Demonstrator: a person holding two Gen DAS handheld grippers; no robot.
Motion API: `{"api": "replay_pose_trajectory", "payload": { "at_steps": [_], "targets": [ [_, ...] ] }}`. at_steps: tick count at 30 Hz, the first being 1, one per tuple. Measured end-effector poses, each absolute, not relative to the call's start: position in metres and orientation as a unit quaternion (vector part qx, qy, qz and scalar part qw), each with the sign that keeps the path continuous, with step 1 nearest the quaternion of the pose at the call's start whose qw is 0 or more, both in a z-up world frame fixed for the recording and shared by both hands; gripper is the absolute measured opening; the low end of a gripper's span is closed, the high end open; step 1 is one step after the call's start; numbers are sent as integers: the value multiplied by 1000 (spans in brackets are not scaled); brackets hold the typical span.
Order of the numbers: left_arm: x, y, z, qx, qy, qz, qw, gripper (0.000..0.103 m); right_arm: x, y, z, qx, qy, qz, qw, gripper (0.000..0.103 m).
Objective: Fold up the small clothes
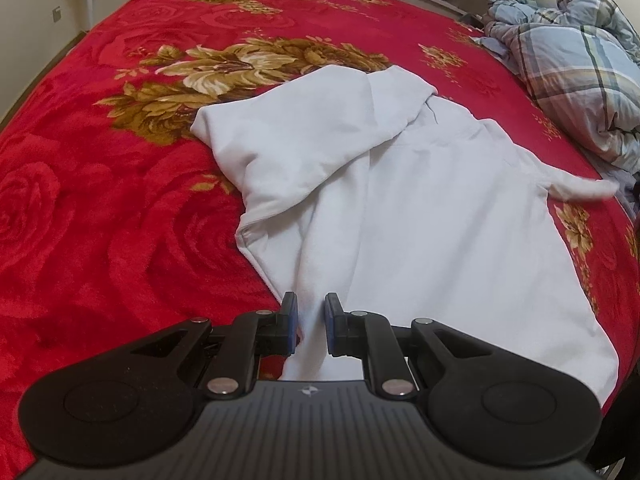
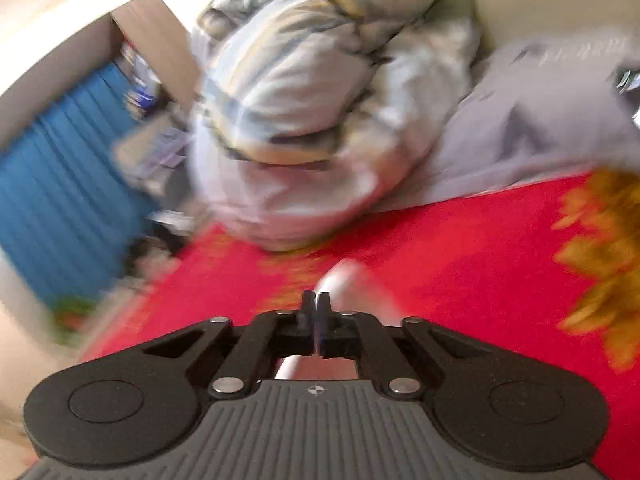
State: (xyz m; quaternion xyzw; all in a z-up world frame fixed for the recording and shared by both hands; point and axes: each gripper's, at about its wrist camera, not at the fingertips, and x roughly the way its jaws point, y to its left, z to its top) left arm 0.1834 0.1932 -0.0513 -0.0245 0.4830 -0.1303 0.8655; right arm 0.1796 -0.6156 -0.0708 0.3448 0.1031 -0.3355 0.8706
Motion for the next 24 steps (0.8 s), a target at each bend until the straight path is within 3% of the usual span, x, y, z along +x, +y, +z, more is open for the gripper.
{"api": "replay_pose_trajectory", "payload": {
  "at_steps": [4, 8, 12, 24],
  "targets": [
    [183, 193, -51, -22, 483, -134, 865, 15, 183, -633, -116, 372, 195, -393, 818, 0],
    [181, 194, -48, -27, 479, -134, 867, 15, 177, -634, -126, 409, 204, -360, 813, 5],
    [179, 191, -48, -24, 479, -138, 866, 15, 178, -628, -124, 431, 185, -320, 823, 34],
    [181, 193, -50, -23, 482, -134, 865, 15, 160, -622, -109, 472, 78, -309, 822, 39]
  ]
}}
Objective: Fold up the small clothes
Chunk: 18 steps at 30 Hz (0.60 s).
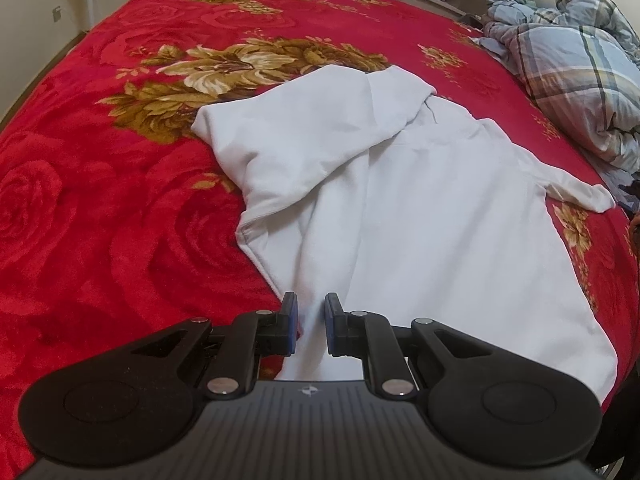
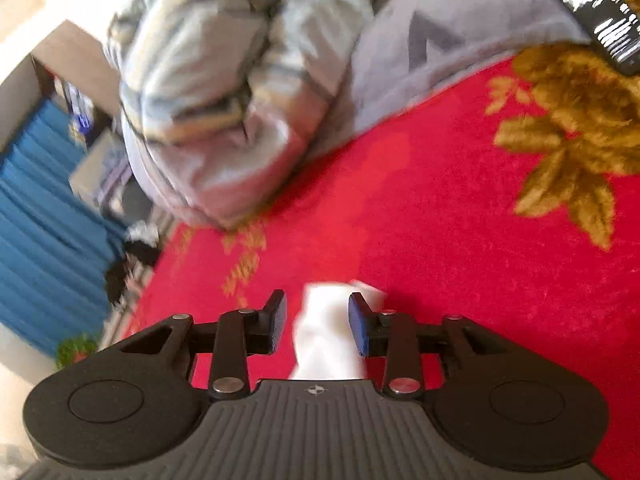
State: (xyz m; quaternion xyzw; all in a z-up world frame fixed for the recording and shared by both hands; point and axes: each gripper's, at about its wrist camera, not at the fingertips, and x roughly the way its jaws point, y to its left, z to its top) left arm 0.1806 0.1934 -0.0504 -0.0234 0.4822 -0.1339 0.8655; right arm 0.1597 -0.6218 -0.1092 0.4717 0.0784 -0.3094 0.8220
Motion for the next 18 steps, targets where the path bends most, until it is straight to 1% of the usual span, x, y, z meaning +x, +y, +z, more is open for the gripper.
{"api": "replay_pose_trajectory", "payload": {
  "at_steps": [3, 5, 7, 9, 11, 12, 13, 15, 18],
  "targets": [
    [183, 189, -51, -20, 484, -137, 864, 15, 174, -625, -118, 462, 138, -311, 819, 40],
    [184, 187, -52, -18, 485, -138, 863, 15, 180, -627, -130, 463, 182, -335, 800, 41],
    [184, 186, -53, -16, 484, -140, 863, 15, 181, -628, -138, 467, 192, -345, 791, 39],
    [184, 186, -53, -15, 485, -140, 863, 15, 185, -628, -135, 451, 190, -345, 801, 40],
    [184, 186, -54, -15, 486, -138, 863, 15, 194, -627, -130, 432, 183, -322, 822, 29],
    [184, 186, -54, -15, 487, -137, 863, 15, 199, -626, -128, 424, 182, -307, 833, 9],
    [184, 186, -54, -15, 487, -136, 863, 15, 203, -626, -125, 417, 182, -296, 840, 4],
    [184, 186, -54, -15, 486, -136, 863, 15, 203, -623, -107, 416, 151, -276, 853, 3],
    [184, 186, -54, -15, 487, -136, 863, 15, 186, -615, -62, 379, 46, -256, 888, 3]
  ]
}}
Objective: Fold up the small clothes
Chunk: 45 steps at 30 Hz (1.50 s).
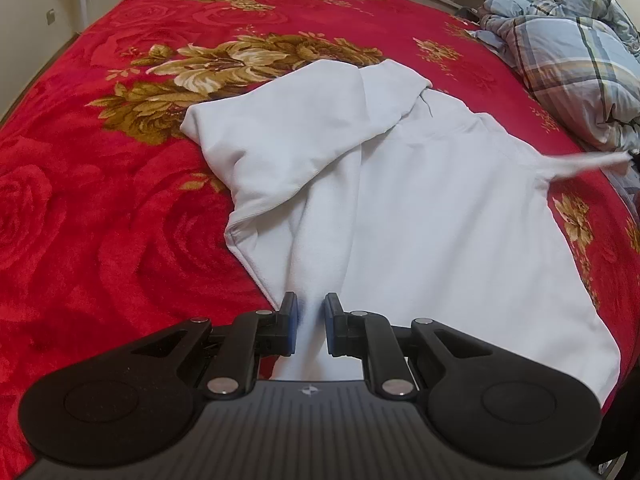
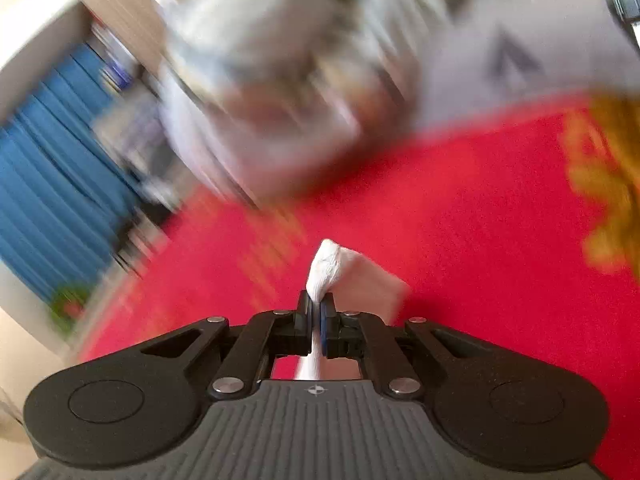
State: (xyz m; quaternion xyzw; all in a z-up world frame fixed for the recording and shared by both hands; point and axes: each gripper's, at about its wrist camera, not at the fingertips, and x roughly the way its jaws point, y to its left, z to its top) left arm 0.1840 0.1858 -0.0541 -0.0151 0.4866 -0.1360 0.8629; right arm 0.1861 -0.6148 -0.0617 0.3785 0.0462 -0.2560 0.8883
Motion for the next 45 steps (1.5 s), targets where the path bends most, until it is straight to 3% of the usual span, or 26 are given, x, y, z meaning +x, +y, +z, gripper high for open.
{"api": "replay_pose_trajectory", "payload": {
  "at_steps": [3, 8, 9, 12, 17, 24, 29, 32, 35, 42, 44, 45],
  "targets": [
    [183, 187, -53, -15, 486, -136, 863, 15, 175, -612, -57, 351, 24, -274, 895, 3],
    [179, 191, -50, -16, 485, -137, 864, 15, 185, -637, -135, 399, 231, -382, 801, 4],
    [177, 193, -50, -16, 484, -137, 864, 15, 180, -638, -141, 411, 222, -378, 799, 2],
    [173, 199, -48, -20, 482, -136, 865, 15, 176, -626, -115, 376, 212, -389, 814, 12],
    [161, 208, -42, -27, 471, -131, 872, 15, 163, -577, -66, 338, 180, -343, 858, 12],
    [125, 215, -33, -28, 461, -147, 874, 15, 117, -462, 2, 252, 192, -150, 937, 12],
    [88, 223, -35, -31, 471, -160, 867, 17, 55, -371, 12, 190, 244, -27, 951, 25],
    [65, 230, -39, -41, 482, -164, 860, 32, 30, -334, -14, 186, 317, 11, 930, 35],
    [45, 235, -46, -47, 500, -165, 849, 34, 20, -305, -51, 164, 397, 28, 902, 42],
    [31, 233, -67, -58, 538, -162, 825, 30, 8, -266, -98, 121, 487, 53, 863, 38],
    [29, 228, -67, -54, 537, -165, 825, 6, 7, -266, -95, 117, 496, 58, 858, 15],
    [26, 227, -64, -53, 532, -166, 828, 5, 4, -266, -91, 117, 494, 62, 859, 4]
  ]
}}
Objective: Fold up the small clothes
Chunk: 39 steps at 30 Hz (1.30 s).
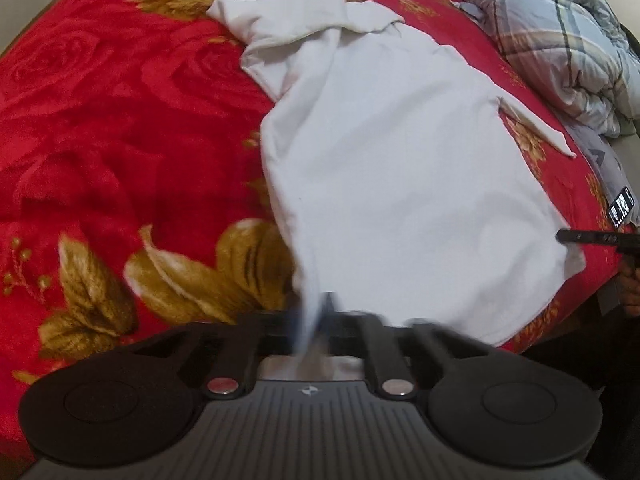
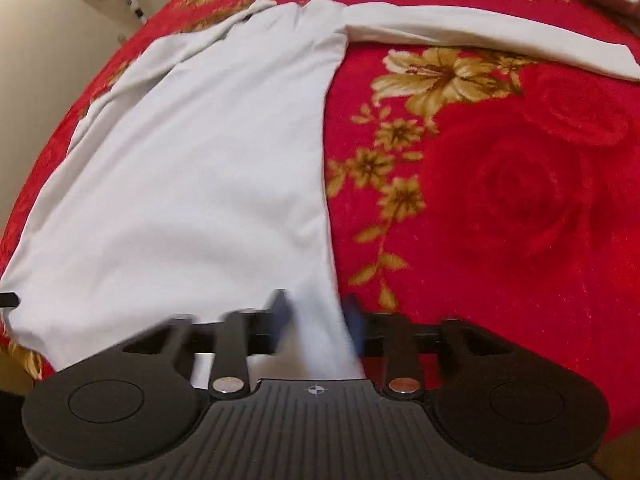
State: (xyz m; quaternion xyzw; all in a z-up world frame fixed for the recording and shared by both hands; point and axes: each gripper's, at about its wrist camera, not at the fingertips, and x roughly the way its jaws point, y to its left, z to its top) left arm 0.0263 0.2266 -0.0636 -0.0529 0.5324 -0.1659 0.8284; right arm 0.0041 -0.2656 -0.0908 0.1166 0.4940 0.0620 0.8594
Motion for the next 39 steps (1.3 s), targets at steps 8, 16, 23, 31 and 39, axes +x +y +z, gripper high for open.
{"api": "replay_pose_trajectory", "payload": {
  "at_steps": [8, 16, 23, 31, 39],
  "targets": [
    [-15, 226, 3, -111, 451, -189, 865, 5, -27, -312, 4, 188, 407, 72, 891, 3],
    [-8, 205, -50, -33, 530, -116, 840, 7, -14, -321, -41, 93, 506, -8, 858, 3],
    [-5, 169, -59, -44, 524, -197, 827, 20, -8, -301, -62, 136, 448, 65, 881, 11],
    [13, 147, -50, -3, 491, -167, 855, 37, 22, -277, -75, 87, 484, 39, 870, 25],
    [48, 106, 12, 50, 294, -108, 948, 67, 75, -261, 24, 128, 315, 63, 938, 26]
  ]
}}
